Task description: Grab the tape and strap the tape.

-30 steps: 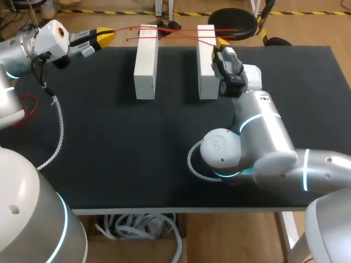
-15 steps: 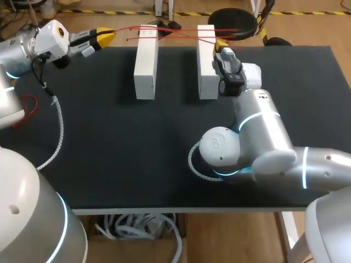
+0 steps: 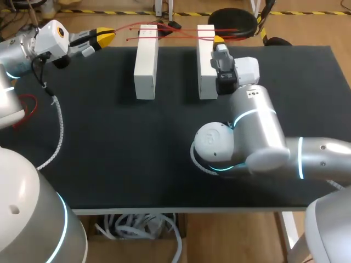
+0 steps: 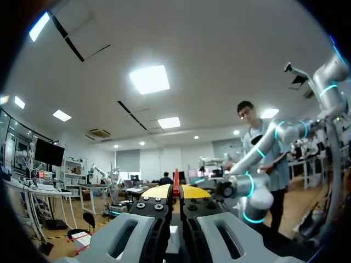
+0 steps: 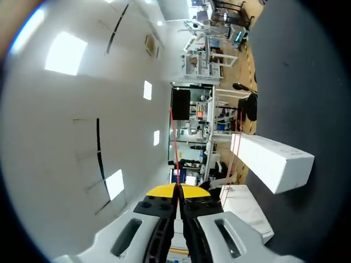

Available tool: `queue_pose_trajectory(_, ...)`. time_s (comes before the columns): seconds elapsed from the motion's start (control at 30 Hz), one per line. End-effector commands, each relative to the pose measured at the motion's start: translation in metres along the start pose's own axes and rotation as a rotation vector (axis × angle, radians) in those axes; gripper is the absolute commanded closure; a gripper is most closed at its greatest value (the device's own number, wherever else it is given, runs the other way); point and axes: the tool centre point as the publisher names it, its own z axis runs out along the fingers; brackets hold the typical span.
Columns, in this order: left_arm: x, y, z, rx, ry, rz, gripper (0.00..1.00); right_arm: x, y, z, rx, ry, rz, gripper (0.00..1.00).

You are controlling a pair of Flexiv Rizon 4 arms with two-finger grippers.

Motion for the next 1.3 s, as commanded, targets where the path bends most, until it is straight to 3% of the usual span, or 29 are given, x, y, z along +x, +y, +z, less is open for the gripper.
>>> queue_pose_trajectory(0.03,-0.0001,0.0005,-0.0001,0.001,0.001,0.001,1.0,0.007,-0.0023,0.0044,0.003,-0.041,-0.076,1.0)
queue_pose_trajectory(0.3,-0.0001,0.0005,-0.0001,0.001,0.001,0.001,1.0,0.0084,-0.0041,0.0057,0.002,-0.061,-0.198,1.0)
queue_pose_trajectory(1.3,-0.0001,0.0005,-0.0001,0.001,0.001,0.001,1.0,0.0084,-0.0041,0.0057,0.002,-0.061,-0.198,1.0)
